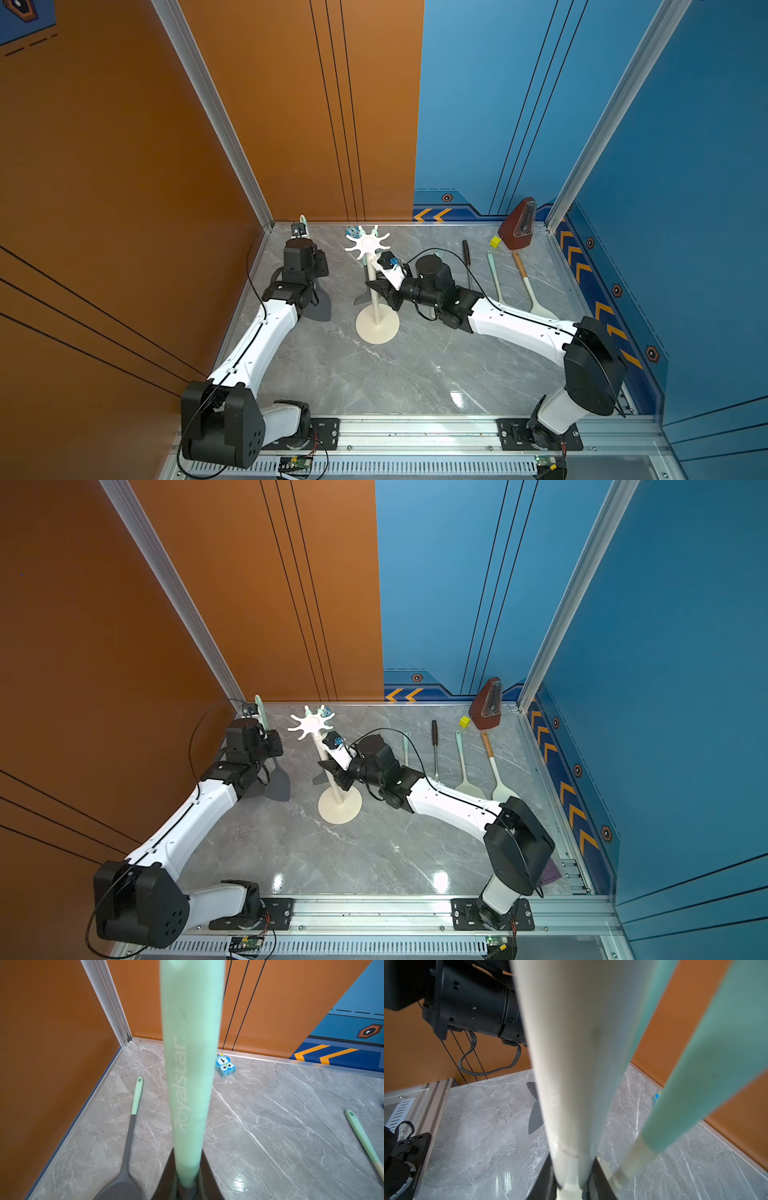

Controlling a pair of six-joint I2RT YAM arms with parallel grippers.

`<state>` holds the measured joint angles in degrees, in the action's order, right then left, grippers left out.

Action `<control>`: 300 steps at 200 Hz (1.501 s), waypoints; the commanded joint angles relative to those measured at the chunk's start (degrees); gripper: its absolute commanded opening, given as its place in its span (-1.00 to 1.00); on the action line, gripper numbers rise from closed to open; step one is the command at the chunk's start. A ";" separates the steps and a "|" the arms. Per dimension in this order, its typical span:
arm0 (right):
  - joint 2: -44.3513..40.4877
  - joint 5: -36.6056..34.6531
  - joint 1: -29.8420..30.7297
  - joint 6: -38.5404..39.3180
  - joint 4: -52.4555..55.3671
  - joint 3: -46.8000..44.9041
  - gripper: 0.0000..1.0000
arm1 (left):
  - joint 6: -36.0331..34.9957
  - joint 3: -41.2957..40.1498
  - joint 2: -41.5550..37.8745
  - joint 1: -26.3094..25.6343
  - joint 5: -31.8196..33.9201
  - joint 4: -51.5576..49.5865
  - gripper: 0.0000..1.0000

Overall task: Take the spatula off the kitchen utensil rack
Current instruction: Place the spatula at the center of the board.

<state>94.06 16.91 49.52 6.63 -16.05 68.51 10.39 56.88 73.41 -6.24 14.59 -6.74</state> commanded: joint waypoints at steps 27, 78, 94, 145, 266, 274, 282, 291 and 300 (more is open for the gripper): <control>-0.68 -1.46 -0.48 1.45 2.35 -1.23 -1.00 | -1.13 6.16 6.81 1.45 0.78 -1.26 -1.00; -0.19 -1.43 -0.34 1.09 2.21 -1.19 -1.00 | -2.54 10.58 15.20 2.81 0.98 -3.01 -1.00; 0.00 -1.40 -0.30 1.10 2.28 -1.18 -1.00 | -2.40 11.84 17.51 3.15 0.54 -3.23 -1.00; 0.47 -1.48 -0.32 1.07 2.57 -0.95 -1.00 | -2.83 15.66 24.04 3.78 0.67 -3.54 -1.00; 1.81 -1.05 -0.73 0.58 2.39 -0.49 -1.00 | -4.29 22.25 36.05 5.57 0.50 -6.56 -1.00; 1.90 -0.95 -0.73 0.43 2.34 -0.49 -1.00 | -4.56 22.86 37.00 5.54 0.78 -6.90 -1.00; 1.92 -0.69 -0.68 0.25 2.25 -0.49 -1.00 | -4.69 23.56 37.95 5.53 0.83 -7.44 -1.00; 2.01 -0.57 -0.68 0.09 2.04 -0.53 -1.00 | -5.05 24.54 39.13 5.49 0.88 -8.15 -1.00; 2.10 -0.48 -0.71 -0.05 1.99 -0.50 -1.00 | -5.25 25.19 40.21 5.54 0.93 -8.61 -0.99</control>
<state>94.19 16.93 49.50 6.17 -16.25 68.51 6.59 79.37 110.76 -1.08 14.83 -13.23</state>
